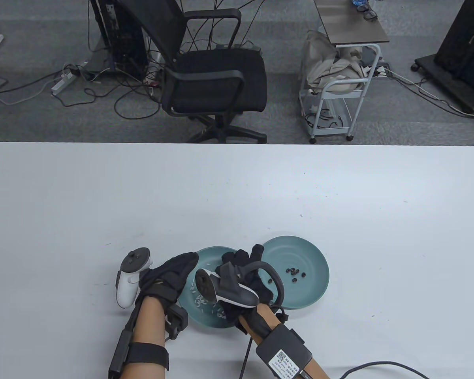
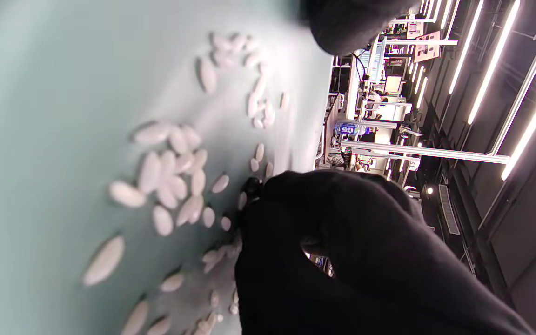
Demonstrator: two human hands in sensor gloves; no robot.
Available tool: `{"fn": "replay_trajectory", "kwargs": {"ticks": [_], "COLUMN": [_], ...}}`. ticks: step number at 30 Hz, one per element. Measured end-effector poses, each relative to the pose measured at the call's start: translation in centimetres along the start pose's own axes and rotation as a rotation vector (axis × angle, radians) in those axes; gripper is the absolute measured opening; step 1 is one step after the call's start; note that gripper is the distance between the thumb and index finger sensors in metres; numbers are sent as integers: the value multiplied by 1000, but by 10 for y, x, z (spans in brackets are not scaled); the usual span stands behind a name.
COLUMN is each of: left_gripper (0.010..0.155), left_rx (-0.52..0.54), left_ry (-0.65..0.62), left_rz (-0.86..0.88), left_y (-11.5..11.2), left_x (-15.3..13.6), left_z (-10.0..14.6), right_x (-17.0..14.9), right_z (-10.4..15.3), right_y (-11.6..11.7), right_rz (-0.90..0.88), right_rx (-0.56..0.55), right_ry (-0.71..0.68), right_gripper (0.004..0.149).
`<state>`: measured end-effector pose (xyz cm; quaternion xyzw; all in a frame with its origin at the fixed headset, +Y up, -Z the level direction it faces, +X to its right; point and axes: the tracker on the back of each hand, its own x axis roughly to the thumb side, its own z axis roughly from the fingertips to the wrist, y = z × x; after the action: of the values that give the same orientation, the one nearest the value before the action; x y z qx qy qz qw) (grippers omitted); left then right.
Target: Pick coffee beans with hand pinch into plate
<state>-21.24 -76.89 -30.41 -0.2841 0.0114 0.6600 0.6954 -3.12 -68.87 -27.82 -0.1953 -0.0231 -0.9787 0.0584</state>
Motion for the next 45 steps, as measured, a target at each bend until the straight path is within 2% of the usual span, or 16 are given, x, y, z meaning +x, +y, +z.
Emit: {"fn": "replay_trajectory", "kwargs": {"ticks": [8, 14, 18, 23, 29, 36, 40, 45], "left_gripper": [53, 53, 53, 53, 54, 58, 60, 57], "left_rx": [-10, -44, -70, -76, -27, -2, 16, 74], "left_ry": [-3, -11, -35, -14, -23, -30, -33, -39], "left_rz": [-10, -40, -23, -25, -68, -35, -1, 26], "left_y": [0, -2, -3, -2, -3, -1, 1, 1], "left_x": [1, 2, 5, -1, 3, 0, -3, -4], "left_z": [0, -2, -3, -4, -2, -1, 0, 4], "right_x": [4, -4, -13, -9, -14, -36, -61, -107], "right_z": [2, -3, -3, 0, 1, 8, 13, 14], "right_y": [-1, 1, -5, 2, 0, -20, -31, -22], "right_rz": [52, -50, -123, -89, -122, -218, -281, -332], "right_rx": [21, 84, 79, 69, 47, -28, -90, -103], "right_ry": [-55, -45, -40, -48, -53, -20, 38, 184], "right_gripper": [39, 41, 40, 39, 39, 39, 38, 38]}}
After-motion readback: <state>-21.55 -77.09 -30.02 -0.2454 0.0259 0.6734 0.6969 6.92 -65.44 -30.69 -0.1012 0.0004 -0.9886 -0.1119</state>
